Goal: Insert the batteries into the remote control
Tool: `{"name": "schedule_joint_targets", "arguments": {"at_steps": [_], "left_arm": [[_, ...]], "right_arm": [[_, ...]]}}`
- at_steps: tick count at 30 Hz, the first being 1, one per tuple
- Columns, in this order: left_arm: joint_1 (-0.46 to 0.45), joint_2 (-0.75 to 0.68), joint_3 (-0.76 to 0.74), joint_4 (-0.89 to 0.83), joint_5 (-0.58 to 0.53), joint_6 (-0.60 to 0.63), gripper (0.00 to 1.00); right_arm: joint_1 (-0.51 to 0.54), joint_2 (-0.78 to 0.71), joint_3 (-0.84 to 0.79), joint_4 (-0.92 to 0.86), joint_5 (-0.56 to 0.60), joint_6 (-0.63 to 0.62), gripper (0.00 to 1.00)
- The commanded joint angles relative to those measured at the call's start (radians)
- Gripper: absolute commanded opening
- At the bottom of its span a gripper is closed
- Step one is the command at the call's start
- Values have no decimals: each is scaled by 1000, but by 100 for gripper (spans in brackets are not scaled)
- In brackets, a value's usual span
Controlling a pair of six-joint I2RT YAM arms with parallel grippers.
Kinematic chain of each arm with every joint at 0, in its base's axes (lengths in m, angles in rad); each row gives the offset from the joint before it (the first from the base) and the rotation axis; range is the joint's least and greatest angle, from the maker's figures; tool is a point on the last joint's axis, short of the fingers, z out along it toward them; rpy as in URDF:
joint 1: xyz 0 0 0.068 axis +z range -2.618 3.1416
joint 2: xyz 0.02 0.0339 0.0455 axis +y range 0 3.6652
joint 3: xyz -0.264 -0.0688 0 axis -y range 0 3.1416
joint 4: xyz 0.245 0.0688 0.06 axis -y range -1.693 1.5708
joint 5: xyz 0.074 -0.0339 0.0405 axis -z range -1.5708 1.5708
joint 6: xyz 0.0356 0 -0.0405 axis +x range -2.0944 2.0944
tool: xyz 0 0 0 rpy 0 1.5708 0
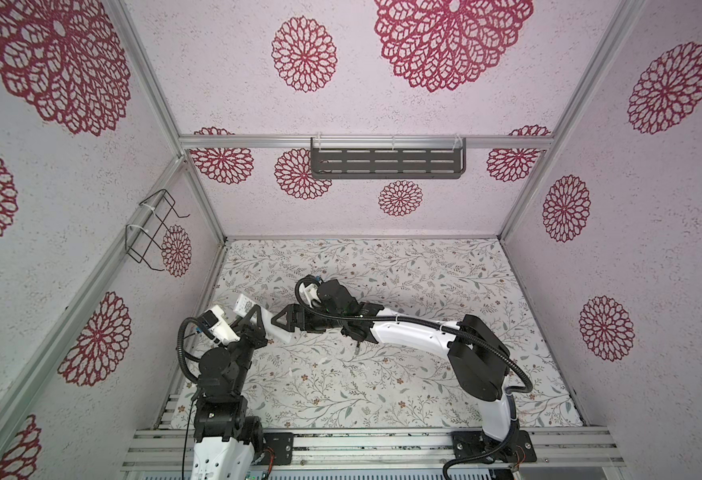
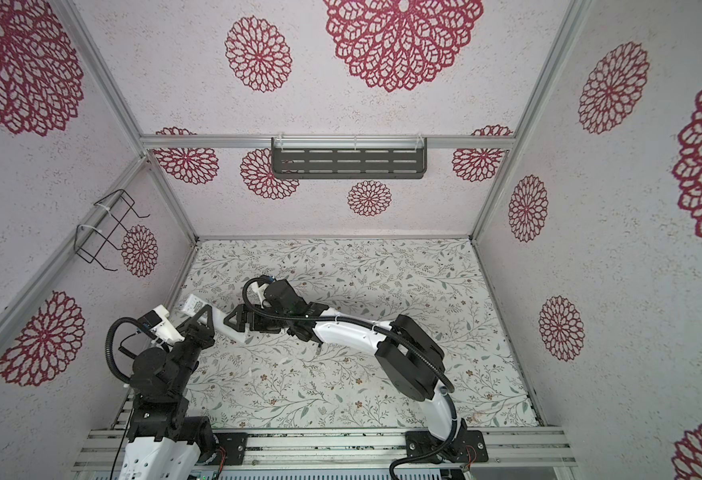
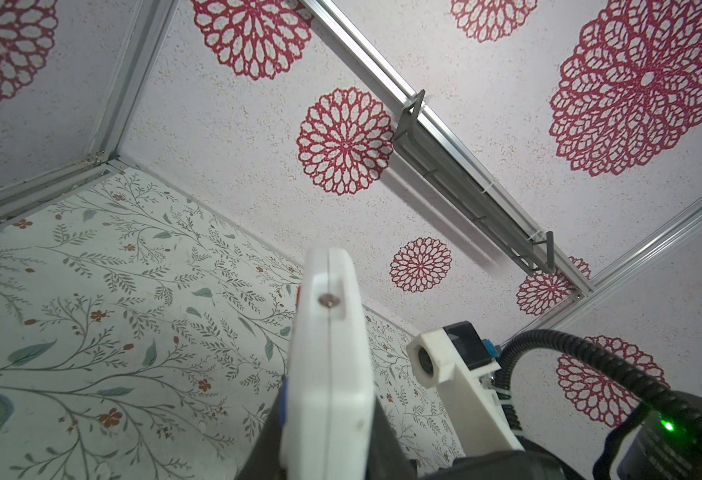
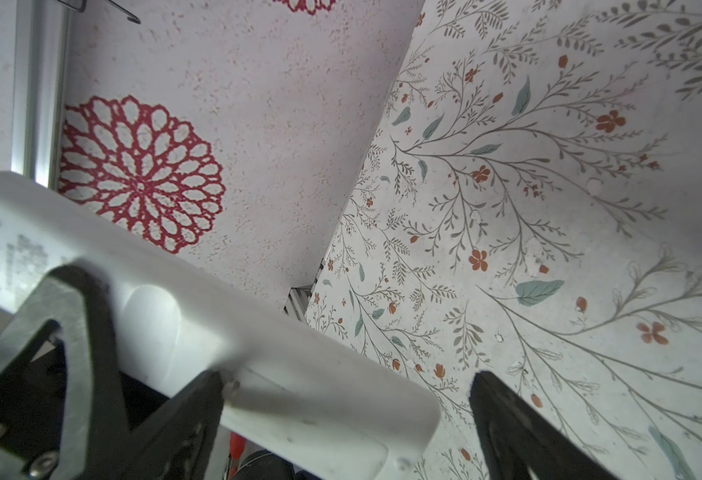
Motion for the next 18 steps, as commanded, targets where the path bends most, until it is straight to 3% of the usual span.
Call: {"name": "schedule_joint_targets", "arguments": {"at_steps": [1, 18], "left_arm": [[1, -17, 11, 93, 13, -4, 8], [-1, -21, 12, 75, -14, 25, 7]], "right_arm": [[7, 14, 18, -96, 48, -43, 96], [-21, -28, -43, -90, 60, -37, 95]]}}
